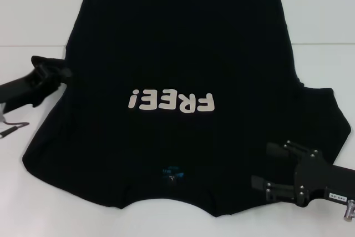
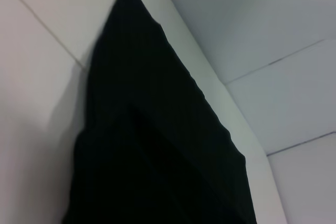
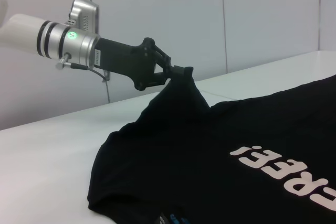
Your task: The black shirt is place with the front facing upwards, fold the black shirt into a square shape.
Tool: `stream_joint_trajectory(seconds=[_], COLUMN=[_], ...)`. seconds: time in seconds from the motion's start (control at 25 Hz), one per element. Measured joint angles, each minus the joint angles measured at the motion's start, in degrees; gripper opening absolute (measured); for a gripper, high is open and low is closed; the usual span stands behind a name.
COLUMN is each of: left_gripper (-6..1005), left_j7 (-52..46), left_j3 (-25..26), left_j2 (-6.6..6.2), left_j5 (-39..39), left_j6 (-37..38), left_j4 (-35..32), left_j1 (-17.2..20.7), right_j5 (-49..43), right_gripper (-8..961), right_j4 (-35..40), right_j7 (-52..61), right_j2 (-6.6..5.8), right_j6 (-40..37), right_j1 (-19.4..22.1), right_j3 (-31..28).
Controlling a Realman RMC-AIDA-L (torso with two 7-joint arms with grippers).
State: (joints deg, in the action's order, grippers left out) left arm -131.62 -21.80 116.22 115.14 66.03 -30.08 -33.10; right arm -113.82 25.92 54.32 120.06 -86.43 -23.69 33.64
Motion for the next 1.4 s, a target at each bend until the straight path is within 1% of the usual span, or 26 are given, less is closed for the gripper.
stream_joint_trajectory(seconds=[0.08, 0.36, 0.48, 0.56, 0.64, 0.92, 1.08, 1.16, 1.28, 1.36, 1.4], left_gripper=[121, 132, 137, 140, 191, 370, 507, 576, 719, 815, 830], left_j7=[0.33, 3.29, 6.87, 8.06, 8.40, 8.49, 8.35, 7.60, 4.92, 3.81, 3.66], left_j3=[-0.11, -0.22, 0.08, 0.19, 0.12, 0.27, 0.33, 0.46, 0.52, 0.52, 0.51], left_j2=[1.02, 3.18, 4.91, 5.64, 6.06, 6.27, 6.22, 5.67, 3.97, 3.11, 2.82], left_j5=[-0.02, -0.05, -0.06, -0.06, -0.06, -0.17, -0.95, -2.35, -5.30, -7.16, -7.92], left_j6=[-0.64, -3.01, -5.10, -5.71, -6.08, -6.64, -6.51, -6.28, -6.40, -6.71, -6.83], left_j4=[0.04, 1.28, 1.66, 2.03, 3.04, 7.99, 8.58, 8.46, 8.38, 8.37, 8.35], left_j1=[-0.36, -1.07, -1.24, -1.34, -1.55, -1.88, -1.24, -0.34, 1.62, 2.82, 3.21], right_j5=[0.00, 0.00, 0.00, 0.00, 0.00, 0.00, 0.00, 0.00, 0.00, -0.01, -0.02], right_gripper=[917, 917, 917, 917, 917, 917, 917, 917, 917, 917, 917], right_j4=[0.00, -0.31, -0.67, -0.71, -0.75, -0.79, -0.79, -0.79, -0.79, -0.82, -0.89], right_j7=[0.00, 0.00, 0.00, 0.00, 0.00, 0.00, 0.00, 0.00, 0.00, 0.00, 0.00], right_j2=[0.00, 0.08, 0.04, 0.00, 0.00, -0.01, -0.01, 0.00, 0.00, 0.00, 0.00], right_j6=[0.00, 0.11, 0.14, 0.19, 0.24, 0.25, 0.17, 0.10, 0.07, 0.15, 0.18], right_j1=[-0.07, -0.13, -0.21, -0.24, -0.23, -0.08, 0.09, 0.21, 0.33, 0.39, 0.39], right_j3=[0.04, 0.10, 0.15, 0.15, 0.14, 0.07, 0.03, 0.01, 0.04, 0.04, 0.02])
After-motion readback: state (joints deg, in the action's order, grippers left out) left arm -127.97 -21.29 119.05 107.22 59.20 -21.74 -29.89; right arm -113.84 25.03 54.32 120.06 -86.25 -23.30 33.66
